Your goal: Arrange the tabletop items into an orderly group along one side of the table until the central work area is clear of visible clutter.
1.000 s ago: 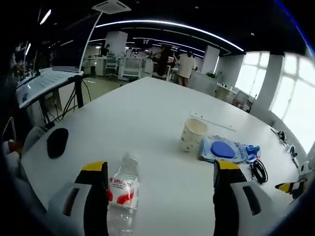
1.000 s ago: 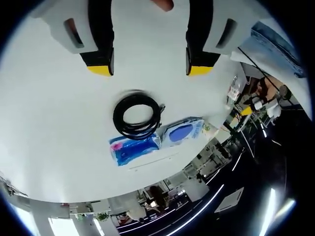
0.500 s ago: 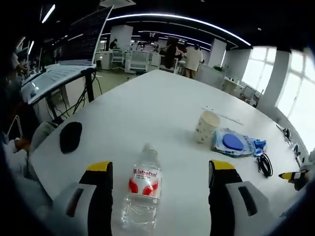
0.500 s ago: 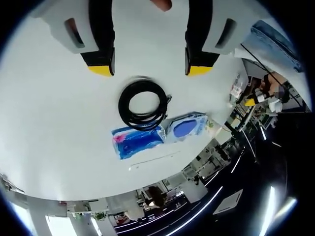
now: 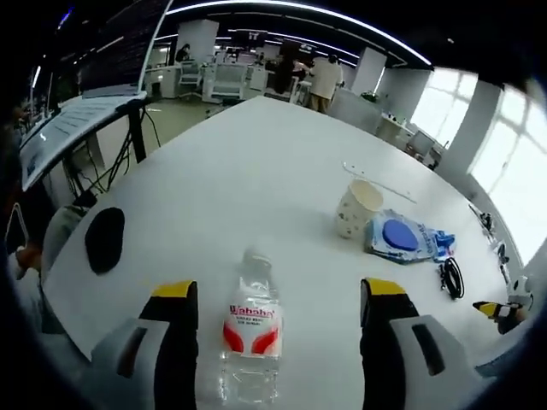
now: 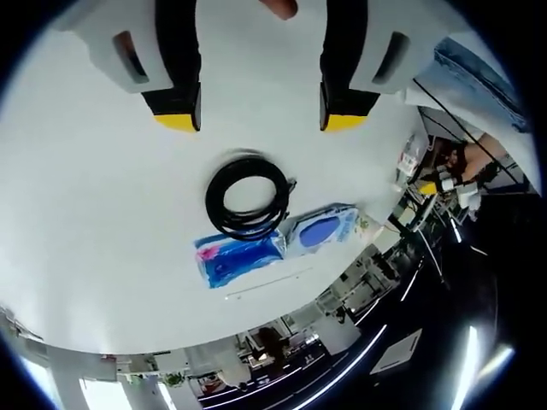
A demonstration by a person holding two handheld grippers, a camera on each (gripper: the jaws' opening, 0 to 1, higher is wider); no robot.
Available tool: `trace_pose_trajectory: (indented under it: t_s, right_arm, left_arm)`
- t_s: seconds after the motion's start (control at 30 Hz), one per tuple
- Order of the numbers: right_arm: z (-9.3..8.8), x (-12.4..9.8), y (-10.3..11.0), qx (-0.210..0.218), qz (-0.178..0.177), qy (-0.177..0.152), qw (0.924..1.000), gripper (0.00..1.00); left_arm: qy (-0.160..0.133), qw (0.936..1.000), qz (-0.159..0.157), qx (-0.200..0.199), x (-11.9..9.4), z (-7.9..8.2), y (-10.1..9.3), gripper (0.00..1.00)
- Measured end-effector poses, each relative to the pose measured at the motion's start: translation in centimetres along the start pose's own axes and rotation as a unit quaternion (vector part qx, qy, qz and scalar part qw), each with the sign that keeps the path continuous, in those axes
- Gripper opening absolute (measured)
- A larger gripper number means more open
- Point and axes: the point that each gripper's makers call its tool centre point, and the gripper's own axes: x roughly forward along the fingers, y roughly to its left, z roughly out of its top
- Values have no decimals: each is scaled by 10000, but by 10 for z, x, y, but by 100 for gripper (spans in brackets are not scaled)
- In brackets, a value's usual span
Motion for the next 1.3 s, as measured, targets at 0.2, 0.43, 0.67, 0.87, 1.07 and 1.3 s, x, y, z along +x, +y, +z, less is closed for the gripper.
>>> trace_pose_trajectory:
  t_s: [0.2, 0.43, 0.67, 0.87, 1.07, 1.3]
  right_arm:
    - [2, -1, -5, 80, -93, -18, 9999, 54]
    - [6, 2, -3, 78, -76, -18, 9999, 54]
    - [3, 1, -4, 80, -118, 33, 9999, 53]
    - [-4, -1, -9, 146, -189, 90, 9997, 53]
    - [-1, 3, -15, 211, -246, 116, 9994, 52]
    - [4, 7, -16, 229, -232, 131, 9994, 52]
  left_arm:
    - [686, 9973, -80, 229, 12, -3, 2, 74]
    - [935, 9952, -243, 167, 32, -1, -6, 73]
    - [1227, 9918, -115, 325, 46, -9, 0, 69]
    - [1528, 9867, 89, 543, 54, -20, 14, 61]
    - [1647, 9848, 218, 501, 64, -22, 22, 59]
    - [1637, 9847, 265, 541, 71, -17, 16, 52]
